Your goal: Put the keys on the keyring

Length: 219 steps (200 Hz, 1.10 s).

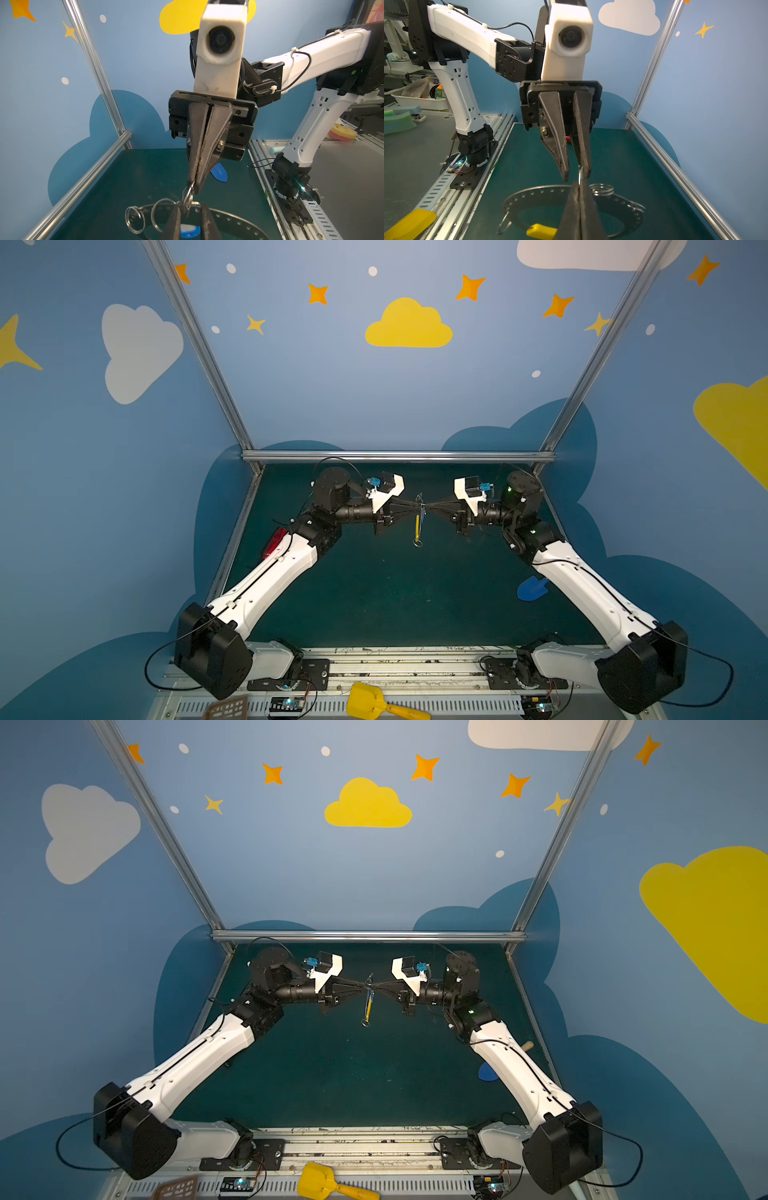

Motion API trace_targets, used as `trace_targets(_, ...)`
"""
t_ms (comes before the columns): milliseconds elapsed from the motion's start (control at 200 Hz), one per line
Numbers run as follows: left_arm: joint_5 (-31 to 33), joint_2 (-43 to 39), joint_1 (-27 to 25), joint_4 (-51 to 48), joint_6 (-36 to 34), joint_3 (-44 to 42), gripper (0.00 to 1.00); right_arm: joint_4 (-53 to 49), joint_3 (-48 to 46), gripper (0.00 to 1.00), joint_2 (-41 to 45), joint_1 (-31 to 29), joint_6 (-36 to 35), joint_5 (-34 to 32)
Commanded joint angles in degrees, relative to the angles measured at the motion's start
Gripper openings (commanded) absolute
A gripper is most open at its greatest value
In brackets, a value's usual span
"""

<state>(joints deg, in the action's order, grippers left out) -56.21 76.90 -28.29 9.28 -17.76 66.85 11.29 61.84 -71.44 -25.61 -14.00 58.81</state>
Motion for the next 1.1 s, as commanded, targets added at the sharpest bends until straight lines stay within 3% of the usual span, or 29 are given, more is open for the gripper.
trace_targets(0,-1.5,0.3,-0.2,1.2,0.0,1.3,0.15,2.3,2.2,0.00,-0.1,-0.3,1.2,1.2)
trace_targets(375,-2.9,0.5,-0.5,0.2,-0.7,2.3,0.09,2.7,2.4,0.00,-0.4,-1.2,1.8,0.8)
trace_targets(506,-3.4,0.4,-0.7,-0.5,-1.4,2.6,0.03,2.8,2.4,0.00,-0.6,-1.7,1.9,0.5)
trace_targets(836,-2.5,-0.1,-0.8,-8.7,-5.7,5.4,0.03,2.4,1.5,0.00,-0.2,-2.2,2.0,-3.3)
trace_targets(941,-0.9,0.1,-0.7,-14.6,-8.8,7.8,0.03,1.7,0.1,0.23,0.9,-2.2,0.7,-7.1)
trace_targets(1091,0.9,0.4,-0.7,-19.3,-10.4,10.2,0.03,0.8,-1.9,0.36,2.5,-2.1,-1.4,-13.0)
